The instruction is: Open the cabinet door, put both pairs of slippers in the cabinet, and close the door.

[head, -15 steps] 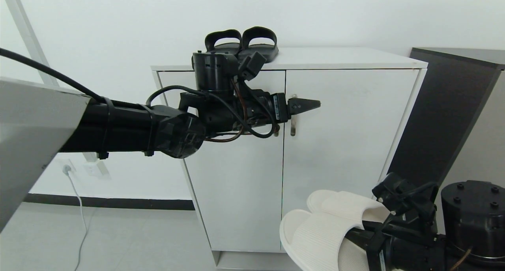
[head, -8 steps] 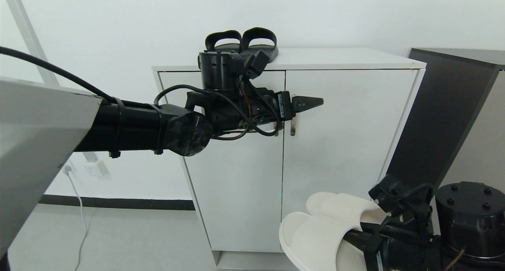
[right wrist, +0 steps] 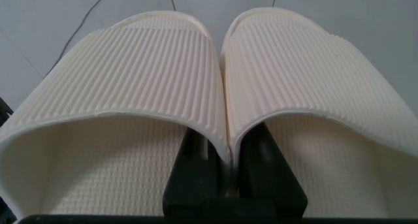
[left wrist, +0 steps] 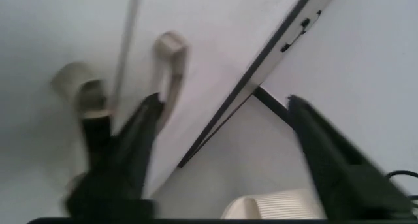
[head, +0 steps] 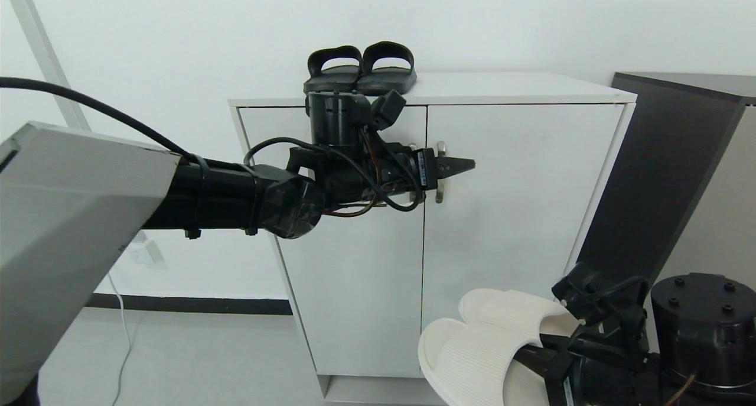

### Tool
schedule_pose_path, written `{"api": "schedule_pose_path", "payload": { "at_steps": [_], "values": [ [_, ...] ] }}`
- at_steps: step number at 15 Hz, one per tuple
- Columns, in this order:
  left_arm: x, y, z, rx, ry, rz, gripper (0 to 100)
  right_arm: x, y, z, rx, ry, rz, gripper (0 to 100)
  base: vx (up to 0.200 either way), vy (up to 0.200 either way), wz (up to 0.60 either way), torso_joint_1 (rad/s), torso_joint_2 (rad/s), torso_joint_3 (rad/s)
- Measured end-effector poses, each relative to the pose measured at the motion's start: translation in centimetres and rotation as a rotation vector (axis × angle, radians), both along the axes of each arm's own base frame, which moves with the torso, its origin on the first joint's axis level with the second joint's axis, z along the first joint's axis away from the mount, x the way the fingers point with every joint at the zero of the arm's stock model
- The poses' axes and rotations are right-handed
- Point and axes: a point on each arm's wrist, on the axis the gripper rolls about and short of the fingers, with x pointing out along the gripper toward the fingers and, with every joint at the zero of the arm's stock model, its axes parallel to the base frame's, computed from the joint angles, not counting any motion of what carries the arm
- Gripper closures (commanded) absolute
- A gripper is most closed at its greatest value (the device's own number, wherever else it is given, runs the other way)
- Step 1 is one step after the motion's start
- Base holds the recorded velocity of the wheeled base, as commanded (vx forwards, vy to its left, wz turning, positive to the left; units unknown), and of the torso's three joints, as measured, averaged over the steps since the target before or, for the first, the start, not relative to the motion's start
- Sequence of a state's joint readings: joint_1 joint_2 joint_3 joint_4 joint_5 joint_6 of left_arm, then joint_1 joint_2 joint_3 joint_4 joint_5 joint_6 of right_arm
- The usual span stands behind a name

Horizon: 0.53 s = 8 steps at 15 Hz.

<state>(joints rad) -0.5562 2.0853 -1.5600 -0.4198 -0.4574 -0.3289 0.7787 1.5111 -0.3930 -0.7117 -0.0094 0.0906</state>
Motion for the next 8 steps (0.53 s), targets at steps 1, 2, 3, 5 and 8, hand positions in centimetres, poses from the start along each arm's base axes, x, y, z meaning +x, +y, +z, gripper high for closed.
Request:
{"api": "schedule_pose_path", "payload": {
  "at_steps": [1, 2, 3, 5, 8],
  "values": [
    [0.0, 0.0, -0.1, 0.003, 0.004, 0.005, 100, 0.0, 0.0, 0.0, -0.001, 0.002, 0.001, 100, 0.000, 0.000, 0.00, 0.000, 0.00, 0.000],
    [0.1, 0.1, -0.2, 0.005, 0.008, 0.008, 100, -0.1, 0.0, 0.0, 0.000, 0.002, 0.003, 100, 0.000, 0.000, 0.00, 0.000, 0.00, 0.000],
    [0.1, 0.1, -0.3, 0.008, 0.007, 0.012, 100, -0.1, 0.0, 0.0, 0.000, 0.003, 0.004, 100, 0.000, 0.000, 0.00, 0.000, 0.00, 0.000],
    [-0.4, 0.2, -0.8, 0.015, 0.016, 0.014, 100, -0.2, 0.0, -0.1, -0.001, 0.006, 0.009, 100, 0.000, 0.000, 0.00, 0.000, 0.00, 0.000],
    [-1.9, 0.4, -0.9, 0.023, 0.028, -0.001, 100, -0.9, 0.1, -0.3, 0.004, 0.022, 0.063, 100, 0.000, 0.000, 0.00, 0.000, 0.00, 0.000]
  ]
}}
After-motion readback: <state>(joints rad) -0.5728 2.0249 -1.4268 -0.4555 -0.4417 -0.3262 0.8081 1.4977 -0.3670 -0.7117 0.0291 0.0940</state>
